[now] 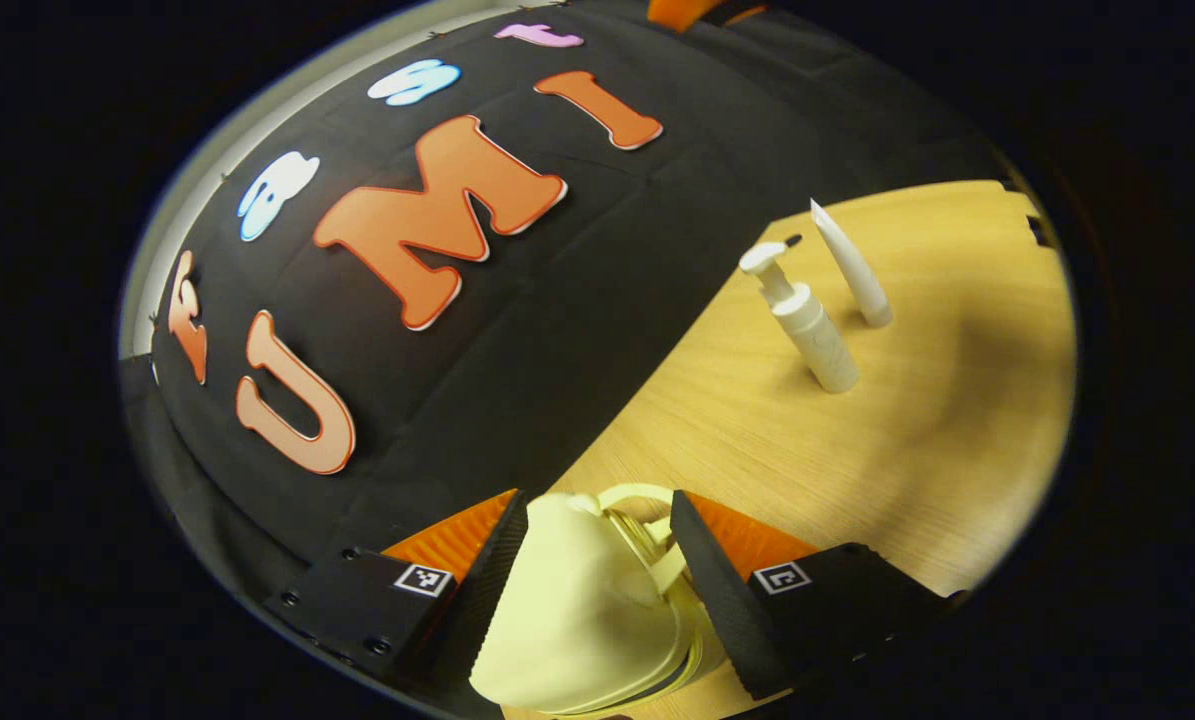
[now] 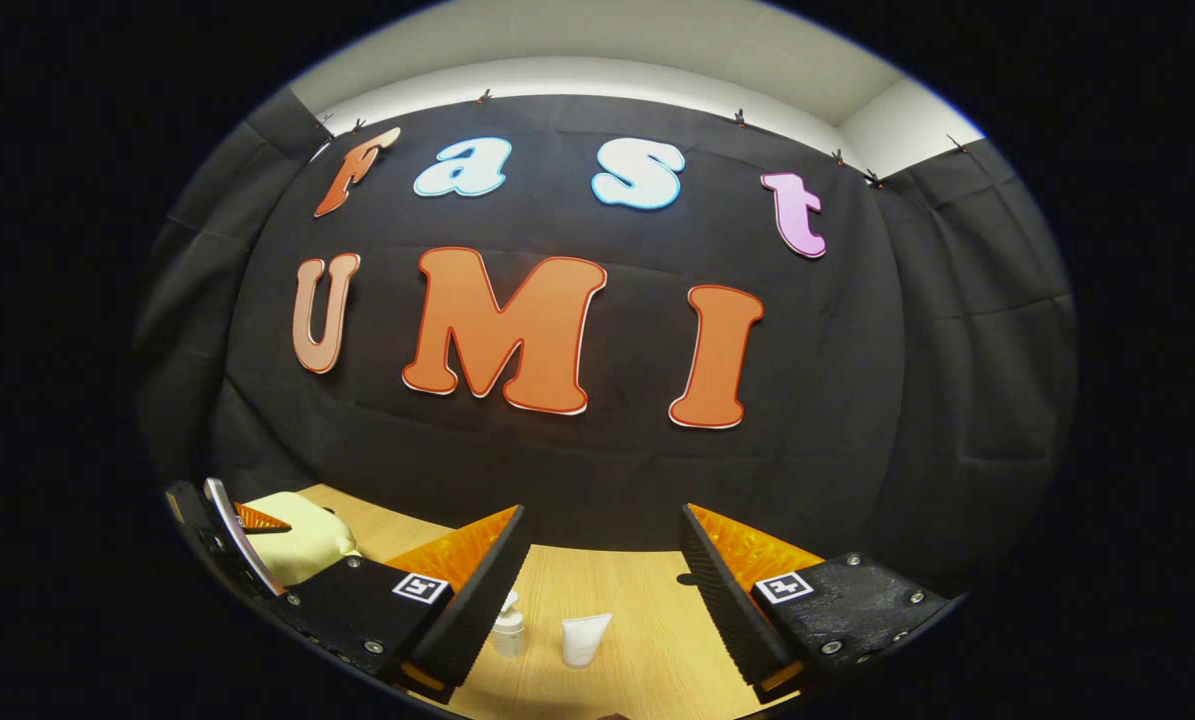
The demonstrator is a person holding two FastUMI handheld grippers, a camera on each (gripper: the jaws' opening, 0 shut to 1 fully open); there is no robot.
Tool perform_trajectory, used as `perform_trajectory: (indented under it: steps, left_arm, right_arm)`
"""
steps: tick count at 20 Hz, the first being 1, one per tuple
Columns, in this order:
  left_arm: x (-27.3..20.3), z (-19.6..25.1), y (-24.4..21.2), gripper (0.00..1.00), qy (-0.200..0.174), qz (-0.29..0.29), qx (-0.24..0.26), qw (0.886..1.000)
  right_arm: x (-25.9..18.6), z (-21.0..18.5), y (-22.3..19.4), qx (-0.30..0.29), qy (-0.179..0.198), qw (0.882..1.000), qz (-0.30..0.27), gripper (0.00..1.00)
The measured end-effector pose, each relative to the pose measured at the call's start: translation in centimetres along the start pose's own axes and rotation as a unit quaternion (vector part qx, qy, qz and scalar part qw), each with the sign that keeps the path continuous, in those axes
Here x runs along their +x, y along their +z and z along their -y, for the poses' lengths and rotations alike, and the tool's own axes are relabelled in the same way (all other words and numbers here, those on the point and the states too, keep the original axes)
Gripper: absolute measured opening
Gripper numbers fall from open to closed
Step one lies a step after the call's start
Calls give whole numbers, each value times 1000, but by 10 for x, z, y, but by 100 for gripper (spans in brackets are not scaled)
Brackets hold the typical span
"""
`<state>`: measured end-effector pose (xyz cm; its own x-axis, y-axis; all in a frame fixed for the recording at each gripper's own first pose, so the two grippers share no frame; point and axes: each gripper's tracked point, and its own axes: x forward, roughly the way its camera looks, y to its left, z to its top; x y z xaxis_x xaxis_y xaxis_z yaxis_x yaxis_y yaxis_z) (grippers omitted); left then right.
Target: First open the suitcase, pack the skin care products into it, and then close the suitcase.
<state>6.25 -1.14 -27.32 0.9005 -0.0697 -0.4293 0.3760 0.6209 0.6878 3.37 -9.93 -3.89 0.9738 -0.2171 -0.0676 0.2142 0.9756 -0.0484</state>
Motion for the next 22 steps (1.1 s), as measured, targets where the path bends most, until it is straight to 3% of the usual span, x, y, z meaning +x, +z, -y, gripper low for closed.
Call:
perform_trajectory:
  steps: [5, 8, 11, 12, 16, 19, 20, 21, 22]
  left_arm:
    - [22, 36, -40, 94, -30, -42, 73, 996]
    - [34, 39, -63, 86, -28, -81, 97, 992]
    - [49, 38, -58, 78, -17, -75, 125, 989]
    - [55, 38, -60, 61, -14, -83, 136, 987]
    - [65, 37, -57, 46, -4, -87, 176, 981]
    - [65, 33, -51, 27, 7, -71, 186, 980]
    - [50, 31, -46, 17, 14, -66, 184, 981]
    - [64, 30, -51, 6, 5, -66, 174, 982]
    - [58, 26, -48, 6, 4, -61, 165, 984]
  right_arm:
    - [4, 12, -8, -4, -14, 1000, -8, 96]
    - [7, 16, -11, 0, -22, 1000, -12, 96]
    - [10, 17, -16, 5, -26, 999, -18, 96]
    - [11, 17, -18, 6, -26, 999, -21, 96]
    - [11, 17, -17, 5, -30, 999, -21, 96]
    - [10, 17, -20, 2, -32, 999, -27, 96]
    - [9, 18, -20, 3, -33, 999, -28, 96]
    - [8, 17, -20, 4, -33, 999, -29, 96]
    - [8, 17, -20, 4, -33, 999, -29, 96]
